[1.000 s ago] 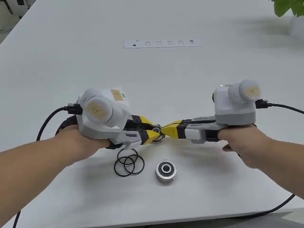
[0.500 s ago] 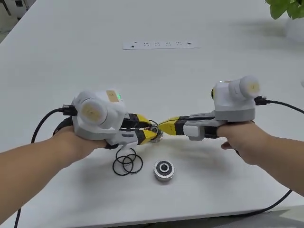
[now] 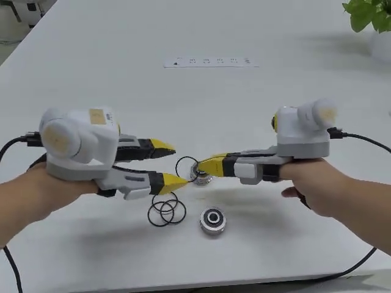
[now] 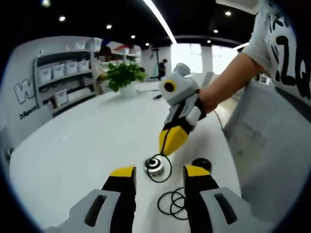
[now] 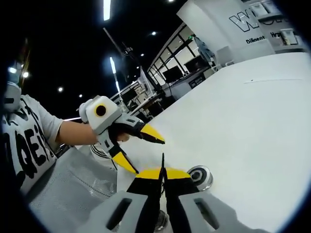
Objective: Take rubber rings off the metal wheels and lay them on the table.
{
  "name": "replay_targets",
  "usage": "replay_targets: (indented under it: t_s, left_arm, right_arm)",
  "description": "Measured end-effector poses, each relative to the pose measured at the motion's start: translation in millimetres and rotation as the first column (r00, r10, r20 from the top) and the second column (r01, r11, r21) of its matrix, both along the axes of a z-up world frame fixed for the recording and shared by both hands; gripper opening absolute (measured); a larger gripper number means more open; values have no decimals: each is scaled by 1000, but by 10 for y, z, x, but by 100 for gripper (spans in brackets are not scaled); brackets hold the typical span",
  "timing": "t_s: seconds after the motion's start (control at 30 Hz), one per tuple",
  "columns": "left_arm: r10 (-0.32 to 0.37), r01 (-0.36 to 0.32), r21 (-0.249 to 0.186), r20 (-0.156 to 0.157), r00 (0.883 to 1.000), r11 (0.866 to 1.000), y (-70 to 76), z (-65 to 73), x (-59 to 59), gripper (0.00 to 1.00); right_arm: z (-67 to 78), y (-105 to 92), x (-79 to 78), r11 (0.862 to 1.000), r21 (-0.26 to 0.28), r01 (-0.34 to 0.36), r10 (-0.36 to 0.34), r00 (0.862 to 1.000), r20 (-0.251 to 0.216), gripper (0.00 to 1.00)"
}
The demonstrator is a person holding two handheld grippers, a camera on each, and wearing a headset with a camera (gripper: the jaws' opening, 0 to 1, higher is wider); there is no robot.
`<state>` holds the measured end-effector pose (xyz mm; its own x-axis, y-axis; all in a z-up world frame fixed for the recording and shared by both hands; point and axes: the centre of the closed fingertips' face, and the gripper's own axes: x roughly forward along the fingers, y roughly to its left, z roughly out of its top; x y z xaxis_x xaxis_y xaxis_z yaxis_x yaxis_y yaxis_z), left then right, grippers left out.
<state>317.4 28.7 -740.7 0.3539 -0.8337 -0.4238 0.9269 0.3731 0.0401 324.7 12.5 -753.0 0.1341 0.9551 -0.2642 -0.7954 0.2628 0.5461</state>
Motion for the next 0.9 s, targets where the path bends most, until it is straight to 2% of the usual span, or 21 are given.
replay_targets:
  t_s: [0.13, 0.3, 0.4, 0.5, 0.53, 0.63, 0.7, 0.8, 0.9]
  left_arm:
    - [0, 0, -8, -10, 1000, 1000, 103, 20, -118, 44]
    - [11, -12, -9, -22, 1000, 1000, 201, 12, -200, 45]
    - [27, -28, -10, -26, 999, 1000, 257, 4, -210, 46]
    - [43, -44, -16, -30, 999, 999, 303, 7, -216, 46]
    - [47, -47, -17, -30, 998, 999, 320, 8, -224, 46]
    - [56, -56, -21, -31, 998, 998, 346, 20, -238, 48]
    - [62, -63, -28, -33, 998, 998, 361, 39, -250, 50]
    - [69, -71, -42, -33, 997, 997, 383, 90, -272, 55]
    - [77, -79, -53, -32, 997, 996, 400, 127, -280, 58]
  right_arm:
    - [-83, 89, -137, 999, -16, -50, 49, 998, -24, 0]
    - [-215, 108, -219, 994, -69, -82, 81, 997, -19, 0]
    - [-254, 68, -214, 992, -93, -81, 82, 997, 0, 12]
    - [-240, 43, -240, 990, -112, -85, 89, 995, 34, 23]
    - [-223, 31, -245, 990, -117, -81, 87, 995, 48, 30]
    - [-162, -9, -270, 991, -114, -75, 84, 994, 76, 43]
    - [-136, -73, -288, 985, -151, -83, 106, 982, 155, 49]
    - [-67, -149, -309, 986, -151, -66, 96, 975, 199, 61]
    - [-24, -255, -279, 984, -173, -40, 86, 961, 264, 70]
